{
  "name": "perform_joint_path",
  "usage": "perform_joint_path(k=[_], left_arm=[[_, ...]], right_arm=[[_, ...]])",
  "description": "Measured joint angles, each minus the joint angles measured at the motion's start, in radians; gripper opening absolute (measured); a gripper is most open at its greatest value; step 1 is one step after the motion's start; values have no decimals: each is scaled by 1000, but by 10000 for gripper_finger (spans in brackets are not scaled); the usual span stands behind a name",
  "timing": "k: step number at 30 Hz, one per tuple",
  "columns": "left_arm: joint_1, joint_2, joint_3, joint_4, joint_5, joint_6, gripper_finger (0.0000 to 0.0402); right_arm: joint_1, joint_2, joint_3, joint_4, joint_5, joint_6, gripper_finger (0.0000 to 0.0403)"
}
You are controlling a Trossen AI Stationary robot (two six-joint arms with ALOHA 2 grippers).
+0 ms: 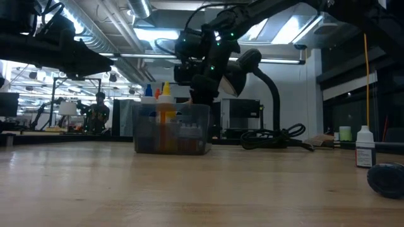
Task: Pick & Place food coloring
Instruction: Put the small red food coloring bottle into the gray transparent bin
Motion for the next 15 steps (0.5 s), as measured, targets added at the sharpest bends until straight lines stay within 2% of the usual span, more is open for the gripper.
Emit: perform_joint_path(k=[8,15], left_arm=[[0,0,0,0,0,0,212],[0,0,0,0,0,0,212]], right_arm=[[13,-1,185,-216,2,25,161],[101,-6,385,-437,31,26,190]])
